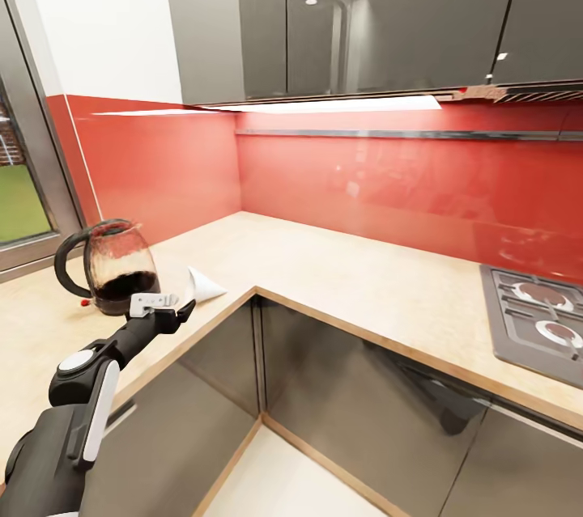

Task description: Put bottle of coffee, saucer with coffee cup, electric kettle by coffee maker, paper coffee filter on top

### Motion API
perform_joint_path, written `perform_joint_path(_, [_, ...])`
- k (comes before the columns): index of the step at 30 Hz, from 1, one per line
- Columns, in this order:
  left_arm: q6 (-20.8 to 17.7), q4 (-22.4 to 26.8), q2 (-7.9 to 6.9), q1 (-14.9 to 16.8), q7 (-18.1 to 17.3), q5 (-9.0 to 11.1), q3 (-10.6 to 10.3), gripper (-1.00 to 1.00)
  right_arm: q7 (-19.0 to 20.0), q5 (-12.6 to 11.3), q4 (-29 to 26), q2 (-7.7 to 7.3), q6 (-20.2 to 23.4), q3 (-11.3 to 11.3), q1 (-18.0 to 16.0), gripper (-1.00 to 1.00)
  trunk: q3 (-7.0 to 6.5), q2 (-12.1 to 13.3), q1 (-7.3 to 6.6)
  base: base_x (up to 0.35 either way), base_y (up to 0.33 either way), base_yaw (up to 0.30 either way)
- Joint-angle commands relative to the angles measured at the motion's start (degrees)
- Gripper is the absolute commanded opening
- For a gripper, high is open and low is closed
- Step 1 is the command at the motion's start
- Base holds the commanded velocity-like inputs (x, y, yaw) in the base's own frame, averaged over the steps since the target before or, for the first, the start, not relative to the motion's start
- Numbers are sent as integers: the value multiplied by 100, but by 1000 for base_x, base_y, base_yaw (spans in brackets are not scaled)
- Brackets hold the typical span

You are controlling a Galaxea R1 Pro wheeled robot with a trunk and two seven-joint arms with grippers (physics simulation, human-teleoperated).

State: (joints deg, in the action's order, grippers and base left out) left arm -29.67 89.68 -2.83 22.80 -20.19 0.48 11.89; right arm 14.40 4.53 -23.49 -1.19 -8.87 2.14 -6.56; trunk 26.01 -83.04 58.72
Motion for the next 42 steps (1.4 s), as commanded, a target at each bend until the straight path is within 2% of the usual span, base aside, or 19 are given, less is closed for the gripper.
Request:
perform_joint_path(1, [-38, 6, 1, 5, -29, 5, 8, 100, -7, 48, 2, -4, -24, 15, -3, 100, 6, -3, 1, 53, -17, 0])
perform_joint_path(42, [-38, -69, 1, 5, -20, -12, 42, 100, -7, 48, 2, -4, -26, 15, -3, 100, 0, -3, 1, 2, -1, -11])
